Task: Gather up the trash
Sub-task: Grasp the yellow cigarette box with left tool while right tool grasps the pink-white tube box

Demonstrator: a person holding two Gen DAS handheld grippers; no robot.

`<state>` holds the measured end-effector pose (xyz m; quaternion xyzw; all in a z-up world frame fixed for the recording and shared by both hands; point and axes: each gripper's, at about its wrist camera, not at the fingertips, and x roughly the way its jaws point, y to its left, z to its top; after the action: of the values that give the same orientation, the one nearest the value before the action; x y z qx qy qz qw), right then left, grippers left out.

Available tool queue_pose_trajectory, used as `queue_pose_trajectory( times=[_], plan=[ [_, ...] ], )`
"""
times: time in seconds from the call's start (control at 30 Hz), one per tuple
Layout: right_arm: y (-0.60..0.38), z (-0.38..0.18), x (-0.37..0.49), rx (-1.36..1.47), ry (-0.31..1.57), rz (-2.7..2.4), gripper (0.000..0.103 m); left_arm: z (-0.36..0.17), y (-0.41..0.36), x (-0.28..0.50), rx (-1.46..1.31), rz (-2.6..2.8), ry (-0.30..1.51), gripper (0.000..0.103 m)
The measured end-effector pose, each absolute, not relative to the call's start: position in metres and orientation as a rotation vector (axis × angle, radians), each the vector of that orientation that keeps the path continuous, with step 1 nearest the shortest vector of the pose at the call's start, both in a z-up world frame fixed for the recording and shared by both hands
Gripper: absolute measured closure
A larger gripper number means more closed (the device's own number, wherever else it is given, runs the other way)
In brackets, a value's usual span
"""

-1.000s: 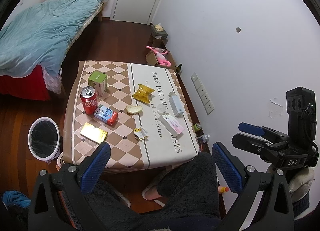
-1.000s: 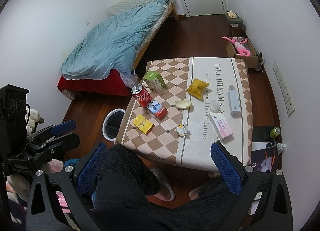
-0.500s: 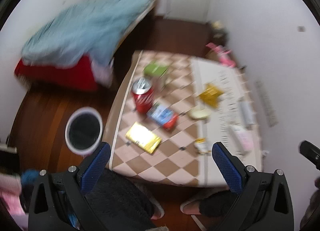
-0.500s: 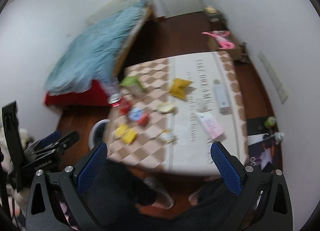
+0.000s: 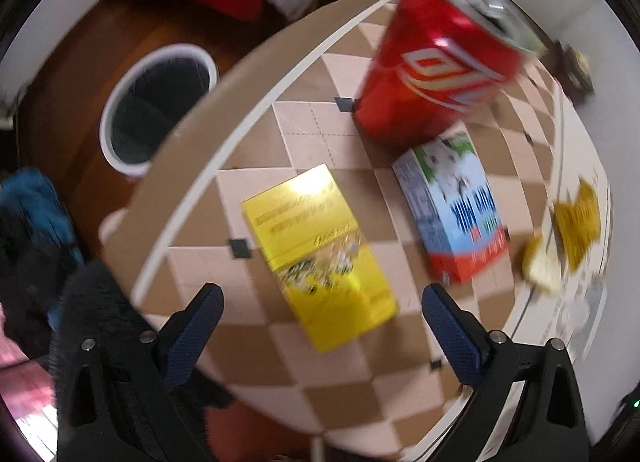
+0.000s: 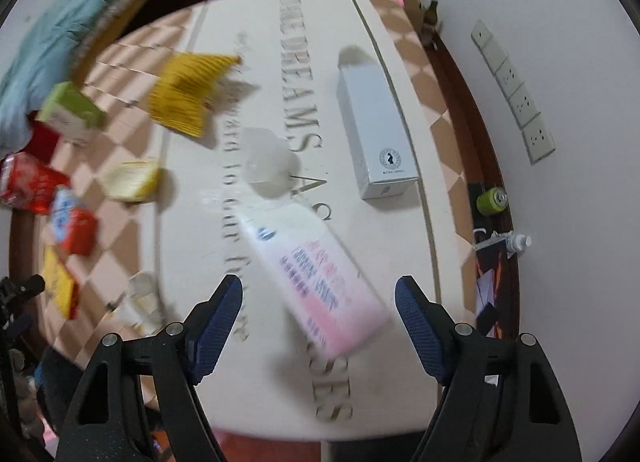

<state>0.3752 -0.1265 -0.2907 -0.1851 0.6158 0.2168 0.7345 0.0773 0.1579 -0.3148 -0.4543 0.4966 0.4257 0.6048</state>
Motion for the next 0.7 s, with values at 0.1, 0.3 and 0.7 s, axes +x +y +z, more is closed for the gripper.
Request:
queue_pose_trajectory(
  times=[0.1, 0.3, 0.7],
  plan=[
    [-0.125, -0.305, 0.380, -0.421, 1.373, 0.469, 0.022, -0.326, 0.165, 0.080, -1.092, 1.011, 1.122, 0.003],
    [-0.123, -0.322, 0.383, -0.421, 1.384, 0.496, 0.024, -0.325, 0.160, 0.077, -1.049, 1.075, 1.114, 0.026],
    [-0.159, -0.321, 0.329, -0.287, 1.518, 0.628, 0.040, -0.303, 0.059, 0.095, -0.723, 0.773, 1.285, 0.042]
  ],
)
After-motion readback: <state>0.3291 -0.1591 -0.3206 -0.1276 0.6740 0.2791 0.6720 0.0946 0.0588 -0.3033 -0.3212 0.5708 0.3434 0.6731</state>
